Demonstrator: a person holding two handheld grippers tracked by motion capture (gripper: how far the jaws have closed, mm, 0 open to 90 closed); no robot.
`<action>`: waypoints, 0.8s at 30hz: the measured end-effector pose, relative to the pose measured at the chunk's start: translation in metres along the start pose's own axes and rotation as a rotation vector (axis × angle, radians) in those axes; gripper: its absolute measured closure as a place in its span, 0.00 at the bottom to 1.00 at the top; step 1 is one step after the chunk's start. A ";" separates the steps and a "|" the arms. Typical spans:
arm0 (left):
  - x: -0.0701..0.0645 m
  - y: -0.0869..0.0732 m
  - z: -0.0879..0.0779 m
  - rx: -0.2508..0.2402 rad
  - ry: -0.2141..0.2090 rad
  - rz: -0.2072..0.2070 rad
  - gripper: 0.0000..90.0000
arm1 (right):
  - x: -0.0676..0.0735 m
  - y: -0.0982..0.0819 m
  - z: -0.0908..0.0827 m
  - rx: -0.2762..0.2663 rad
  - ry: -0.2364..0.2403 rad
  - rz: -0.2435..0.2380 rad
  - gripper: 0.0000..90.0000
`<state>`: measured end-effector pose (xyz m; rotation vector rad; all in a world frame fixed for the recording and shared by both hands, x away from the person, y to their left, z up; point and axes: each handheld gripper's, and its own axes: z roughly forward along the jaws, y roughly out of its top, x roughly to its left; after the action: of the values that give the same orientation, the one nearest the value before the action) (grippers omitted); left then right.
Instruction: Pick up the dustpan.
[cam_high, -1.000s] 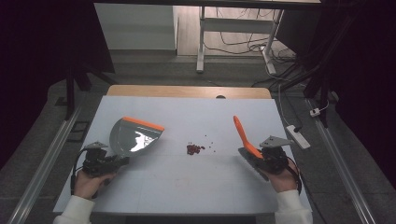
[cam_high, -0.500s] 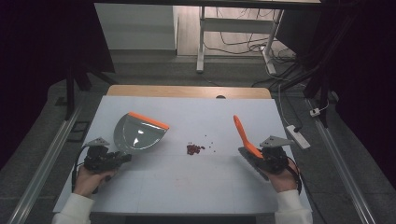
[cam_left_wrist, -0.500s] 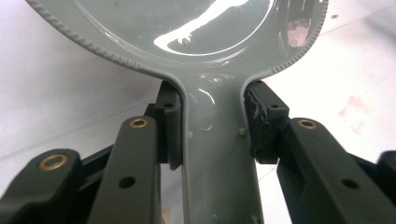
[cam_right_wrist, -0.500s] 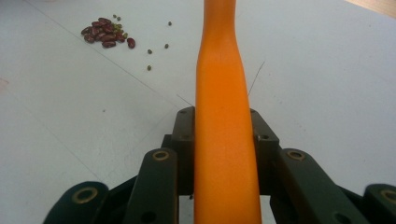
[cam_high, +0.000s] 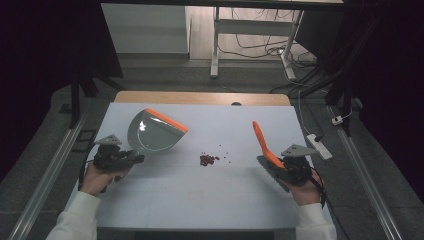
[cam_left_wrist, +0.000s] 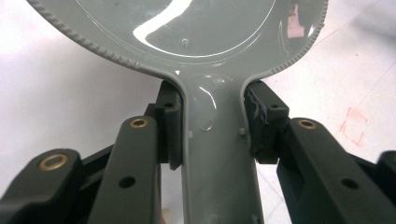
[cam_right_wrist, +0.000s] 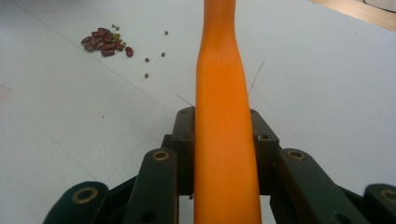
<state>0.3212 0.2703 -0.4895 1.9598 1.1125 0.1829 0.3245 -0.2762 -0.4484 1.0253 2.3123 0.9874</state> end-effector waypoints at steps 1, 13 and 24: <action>0.000 0.001 0.001 0.000 -0.009 0.001 0.69 | -0.001 0.000 0.000 -0.006 0.003 0.004 0.78; -0.003 0.001 -0.006 0.035 -0.088 0.082 0.69 | 0.005 0.006 0.005 -0.013 0.031 0.004 0.78; -0.017 -0.003 -0.006 0.104 -0.150 0.164 0.69 | 0.013 0.010 0.014 -0.003 0.050 -0.013 0.78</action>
<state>0.3065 0.2613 -0.4834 2.1209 0.8806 0.0646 0.3294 -0.2556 -0.4513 0.9938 2.3545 1.0223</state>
